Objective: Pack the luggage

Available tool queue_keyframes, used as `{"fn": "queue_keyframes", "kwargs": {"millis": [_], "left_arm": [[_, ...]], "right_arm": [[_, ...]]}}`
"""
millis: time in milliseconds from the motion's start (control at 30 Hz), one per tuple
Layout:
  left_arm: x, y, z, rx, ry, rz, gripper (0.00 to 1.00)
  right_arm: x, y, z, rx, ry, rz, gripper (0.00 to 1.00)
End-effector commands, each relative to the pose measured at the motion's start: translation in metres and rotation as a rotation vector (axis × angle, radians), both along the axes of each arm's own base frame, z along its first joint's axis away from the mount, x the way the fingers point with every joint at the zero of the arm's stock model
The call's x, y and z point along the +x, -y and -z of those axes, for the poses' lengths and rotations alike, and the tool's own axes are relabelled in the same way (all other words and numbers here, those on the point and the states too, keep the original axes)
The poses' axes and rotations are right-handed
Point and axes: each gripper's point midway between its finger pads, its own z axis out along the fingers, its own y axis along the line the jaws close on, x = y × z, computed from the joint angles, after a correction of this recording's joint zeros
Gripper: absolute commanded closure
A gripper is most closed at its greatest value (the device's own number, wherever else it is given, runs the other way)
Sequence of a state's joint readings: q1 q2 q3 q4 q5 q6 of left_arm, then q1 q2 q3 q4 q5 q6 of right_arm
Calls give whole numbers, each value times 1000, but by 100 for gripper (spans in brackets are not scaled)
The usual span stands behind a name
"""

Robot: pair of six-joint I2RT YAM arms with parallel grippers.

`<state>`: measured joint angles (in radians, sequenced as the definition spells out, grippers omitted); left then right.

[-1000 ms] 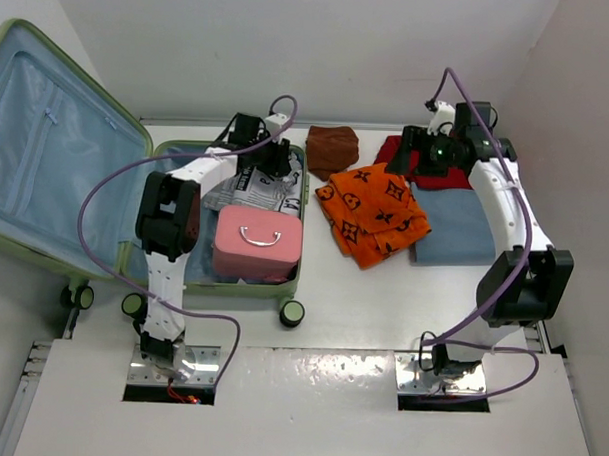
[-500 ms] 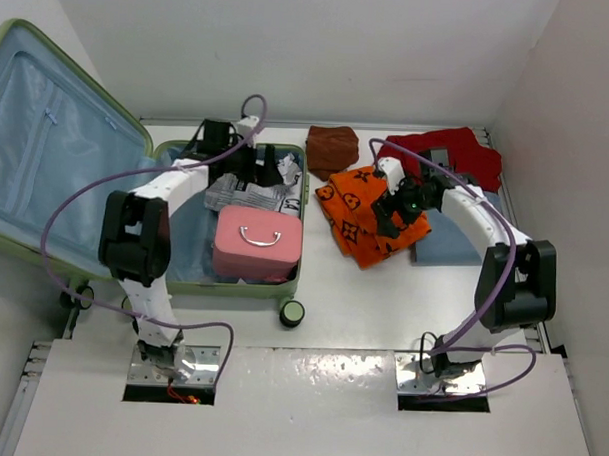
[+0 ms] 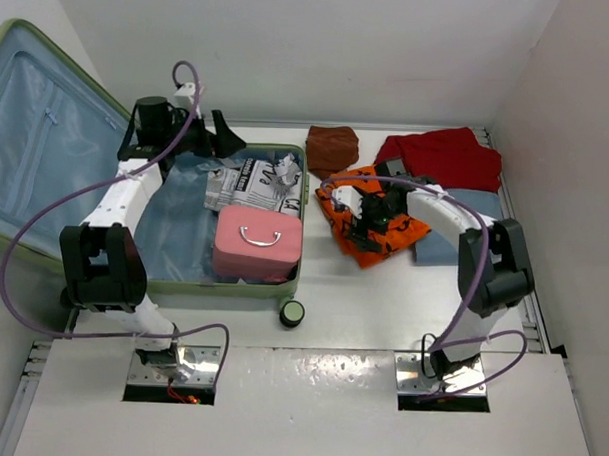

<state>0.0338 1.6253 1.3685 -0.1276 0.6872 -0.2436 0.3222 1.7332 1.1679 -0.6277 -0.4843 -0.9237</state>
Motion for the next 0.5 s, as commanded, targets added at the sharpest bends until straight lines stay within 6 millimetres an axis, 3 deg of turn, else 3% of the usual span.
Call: {"fn": "queue_keyframes", "kwargs": {"millis": [0, 133, 400, 467], "left_arm": [[-7, -17, -19, -55, 9, -25, 1], [-6, -35, -28, -74, 27, -55, 1], [-3, -62, -35, -127, 35, -107, 1], [-3, -67, -35, -134, 30, -122, 1]], "right_arm": [[21, -2, 20, -79, 78, -3, 0], [29, 5, 44, -178, 89, 46, 0], [28, 6, 84, -321, 93, 55, 0], [39, 6, 90, -360, 85, 79, 5]]}}
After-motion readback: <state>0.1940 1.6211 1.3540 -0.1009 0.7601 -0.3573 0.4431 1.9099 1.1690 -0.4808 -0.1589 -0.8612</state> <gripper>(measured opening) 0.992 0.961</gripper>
